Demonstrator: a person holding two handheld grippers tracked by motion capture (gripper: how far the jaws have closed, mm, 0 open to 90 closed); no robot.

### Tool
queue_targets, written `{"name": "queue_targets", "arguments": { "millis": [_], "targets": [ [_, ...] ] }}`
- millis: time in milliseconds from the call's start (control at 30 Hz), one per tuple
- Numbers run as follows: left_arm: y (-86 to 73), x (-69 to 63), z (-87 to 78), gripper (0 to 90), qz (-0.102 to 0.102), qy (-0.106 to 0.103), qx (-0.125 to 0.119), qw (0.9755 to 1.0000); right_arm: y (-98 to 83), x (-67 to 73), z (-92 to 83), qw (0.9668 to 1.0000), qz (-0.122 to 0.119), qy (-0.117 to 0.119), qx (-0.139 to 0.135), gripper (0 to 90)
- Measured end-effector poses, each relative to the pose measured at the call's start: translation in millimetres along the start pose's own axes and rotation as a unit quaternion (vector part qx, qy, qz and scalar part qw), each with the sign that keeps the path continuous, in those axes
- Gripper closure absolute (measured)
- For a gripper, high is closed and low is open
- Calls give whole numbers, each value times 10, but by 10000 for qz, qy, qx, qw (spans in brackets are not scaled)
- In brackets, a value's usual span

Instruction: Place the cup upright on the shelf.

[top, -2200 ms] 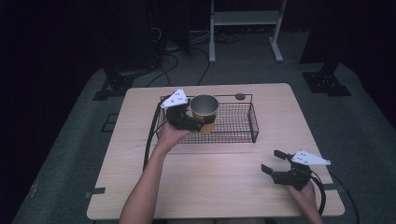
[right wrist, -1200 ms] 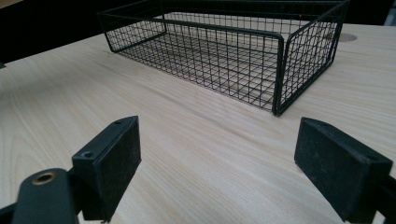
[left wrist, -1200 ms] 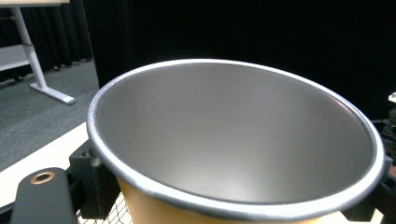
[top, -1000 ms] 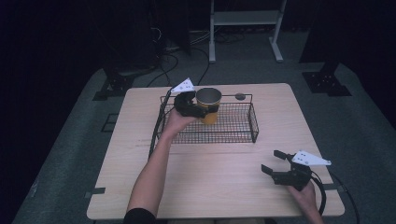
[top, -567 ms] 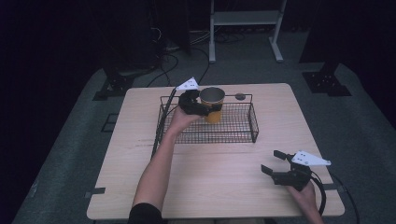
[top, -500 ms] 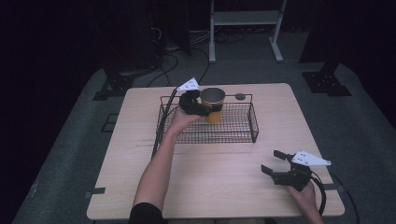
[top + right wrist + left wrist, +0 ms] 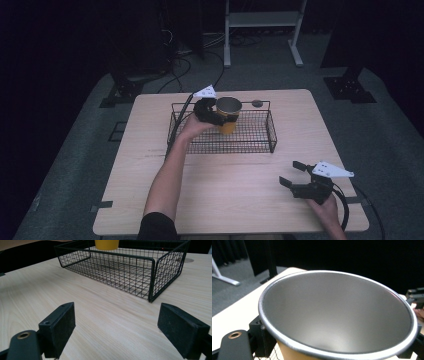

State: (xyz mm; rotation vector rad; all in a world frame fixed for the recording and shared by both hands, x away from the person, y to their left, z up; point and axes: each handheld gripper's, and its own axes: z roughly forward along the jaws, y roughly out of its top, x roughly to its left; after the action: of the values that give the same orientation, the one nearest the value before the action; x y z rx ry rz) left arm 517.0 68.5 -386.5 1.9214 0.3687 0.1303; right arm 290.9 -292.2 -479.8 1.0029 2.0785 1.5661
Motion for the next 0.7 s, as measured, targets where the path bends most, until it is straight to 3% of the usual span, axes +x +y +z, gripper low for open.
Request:
{"name": "queue_targets", "arguments": {
  "millis": [100,433,600,700],
  "targets": [
    [-20,2,61,131,101,59,127,9999,1,0,0,10000,-1,6,-2,137],
    [-109,75,203,131,11,-19,449,9990,2,2,1,10000,-5,25,-9,137],
    [-128,87,271,130,124,-70,722,9973,3,1,-1,10000,-2,33,-16,137],
    [-136,90,287,131,131,-85,753,9970,4,1,0,10000,-8,41,-18,137]
  ]
}}
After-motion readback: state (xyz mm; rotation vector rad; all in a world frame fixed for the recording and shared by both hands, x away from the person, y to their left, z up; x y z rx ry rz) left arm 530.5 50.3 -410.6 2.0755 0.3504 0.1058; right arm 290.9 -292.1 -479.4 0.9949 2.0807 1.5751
